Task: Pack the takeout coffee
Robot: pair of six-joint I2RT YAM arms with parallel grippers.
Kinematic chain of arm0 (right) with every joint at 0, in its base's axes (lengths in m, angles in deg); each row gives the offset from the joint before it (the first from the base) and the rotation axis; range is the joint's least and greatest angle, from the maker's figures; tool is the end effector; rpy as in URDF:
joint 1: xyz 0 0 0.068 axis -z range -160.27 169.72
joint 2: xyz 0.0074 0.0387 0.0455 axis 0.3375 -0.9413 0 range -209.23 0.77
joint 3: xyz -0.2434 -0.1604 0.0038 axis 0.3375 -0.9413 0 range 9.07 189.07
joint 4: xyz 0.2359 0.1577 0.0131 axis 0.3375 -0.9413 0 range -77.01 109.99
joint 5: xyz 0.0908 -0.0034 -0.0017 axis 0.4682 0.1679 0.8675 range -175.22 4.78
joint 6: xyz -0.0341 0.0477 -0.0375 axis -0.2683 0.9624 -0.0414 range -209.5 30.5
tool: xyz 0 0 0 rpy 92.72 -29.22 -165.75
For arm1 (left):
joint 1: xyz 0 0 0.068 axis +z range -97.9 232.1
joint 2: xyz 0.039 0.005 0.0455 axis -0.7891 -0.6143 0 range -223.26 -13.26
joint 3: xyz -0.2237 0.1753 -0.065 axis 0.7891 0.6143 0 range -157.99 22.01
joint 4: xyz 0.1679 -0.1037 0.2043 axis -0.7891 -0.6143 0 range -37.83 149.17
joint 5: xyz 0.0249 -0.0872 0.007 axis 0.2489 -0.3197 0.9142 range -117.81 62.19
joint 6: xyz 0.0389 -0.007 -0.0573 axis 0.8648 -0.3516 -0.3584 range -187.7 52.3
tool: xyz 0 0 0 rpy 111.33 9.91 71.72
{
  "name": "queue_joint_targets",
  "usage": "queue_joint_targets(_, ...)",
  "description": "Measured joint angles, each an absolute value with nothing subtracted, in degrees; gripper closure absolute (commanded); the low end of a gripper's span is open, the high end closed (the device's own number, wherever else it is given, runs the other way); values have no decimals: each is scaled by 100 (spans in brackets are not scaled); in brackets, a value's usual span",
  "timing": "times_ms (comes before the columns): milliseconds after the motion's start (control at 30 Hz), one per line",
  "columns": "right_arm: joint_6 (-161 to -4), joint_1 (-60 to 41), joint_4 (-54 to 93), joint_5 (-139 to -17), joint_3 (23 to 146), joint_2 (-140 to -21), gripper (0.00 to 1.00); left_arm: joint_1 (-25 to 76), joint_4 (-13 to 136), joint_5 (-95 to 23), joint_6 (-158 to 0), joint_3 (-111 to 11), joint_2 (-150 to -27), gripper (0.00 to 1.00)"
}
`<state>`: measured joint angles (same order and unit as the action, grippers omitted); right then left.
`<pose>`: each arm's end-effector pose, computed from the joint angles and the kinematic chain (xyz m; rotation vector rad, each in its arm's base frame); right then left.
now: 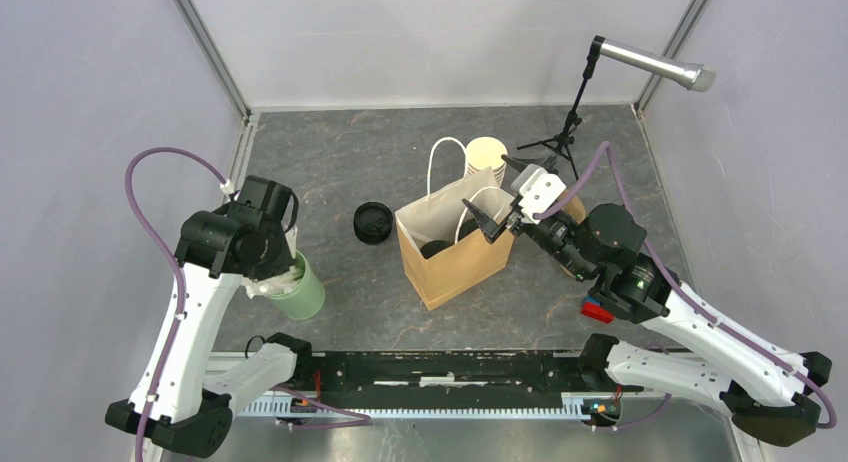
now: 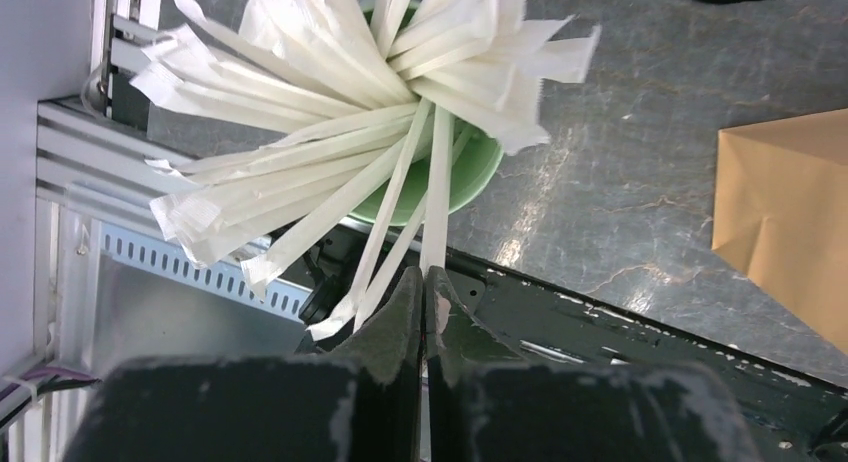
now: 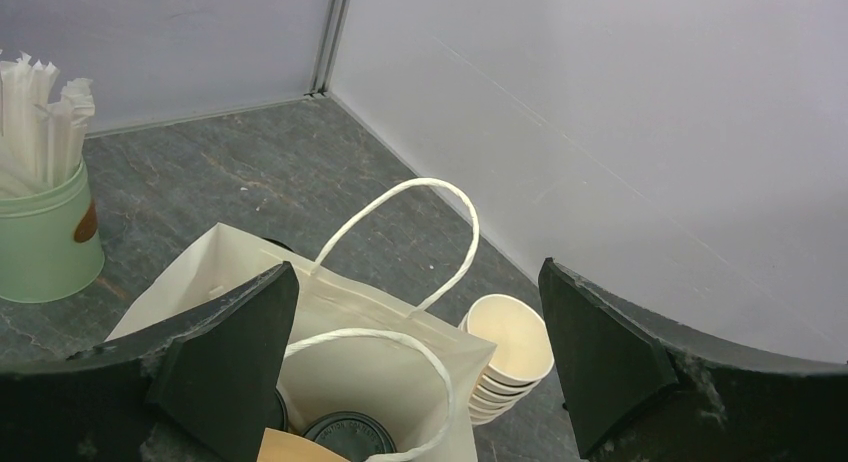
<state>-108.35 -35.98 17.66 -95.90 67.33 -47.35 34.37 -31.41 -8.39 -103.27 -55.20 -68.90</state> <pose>0.1290 0.1705 0.4484 -0.7495 1.2396 0.3944 0.1332 -0.0230 0.3830 -0.4957 2.6145 0.1858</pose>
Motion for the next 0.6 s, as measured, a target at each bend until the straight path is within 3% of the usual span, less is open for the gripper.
queue_joint_targets(333, -10842, -3598, 1681, -9585, 6751, -4886, 3, 3437, -3163, -913, -9671, -6836, -7307, 98)
queue_joint_targets(600, -10969, -3598, 1596, -9579, 6904, -5021, 3, 3441, -3159, -1691, -9120, -8202, -7596, 98)
